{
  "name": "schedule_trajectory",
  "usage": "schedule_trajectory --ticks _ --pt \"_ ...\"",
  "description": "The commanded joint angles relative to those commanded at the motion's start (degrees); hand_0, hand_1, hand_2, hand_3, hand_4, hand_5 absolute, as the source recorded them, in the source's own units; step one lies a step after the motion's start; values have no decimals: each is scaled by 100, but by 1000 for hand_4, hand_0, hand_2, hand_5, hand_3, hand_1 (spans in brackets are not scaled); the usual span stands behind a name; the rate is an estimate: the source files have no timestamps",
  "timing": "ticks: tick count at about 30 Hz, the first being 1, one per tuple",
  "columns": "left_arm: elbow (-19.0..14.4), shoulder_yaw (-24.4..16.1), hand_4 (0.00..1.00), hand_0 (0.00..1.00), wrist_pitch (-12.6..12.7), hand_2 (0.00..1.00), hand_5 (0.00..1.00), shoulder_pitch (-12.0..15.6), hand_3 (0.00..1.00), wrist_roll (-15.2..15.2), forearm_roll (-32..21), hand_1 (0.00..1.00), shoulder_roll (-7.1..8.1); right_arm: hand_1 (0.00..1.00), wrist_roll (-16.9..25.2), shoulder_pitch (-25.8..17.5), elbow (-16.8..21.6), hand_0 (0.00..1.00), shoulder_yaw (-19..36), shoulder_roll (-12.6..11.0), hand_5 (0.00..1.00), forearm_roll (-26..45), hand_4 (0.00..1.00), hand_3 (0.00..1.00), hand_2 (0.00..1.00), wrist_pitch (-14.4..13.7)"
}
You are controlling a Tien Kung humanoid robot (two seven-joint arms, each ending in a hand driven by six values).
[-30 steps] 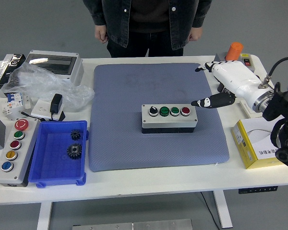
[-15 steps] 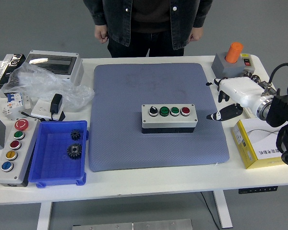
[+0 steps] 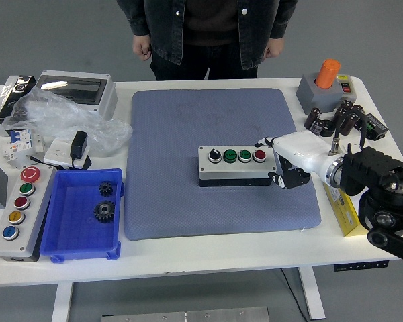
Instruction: Pick up the button,place it on the desk,press the button,press the button
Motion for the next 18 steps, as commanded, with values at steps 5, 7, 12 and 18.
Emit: schedule_trajectory --ticks 5,7,12,18 --pt "-2 -3 749 712 2 692 474 -7 710 -5 6 761 1 402 26 68 -130 376 -83 85 2 28 478 877 278 -32" --pt "-4 -9 749 712 4 692 474 -12 710 -7 12 761 4 402 40 87 -229 376 -134 121 2 41 478 877 278 -48" --pt "-4 -15 749 712 5 692 474 -19 709 -11 13 760 10 395 81 117 -530 368 -242 201 2 56 491 876 273 -79" --pt "-4 -27 748 711 6 692 477 -29 709 -14 21 761 11 394 105 146 -728 364 -288 227 9 67 496 873 270 -93"
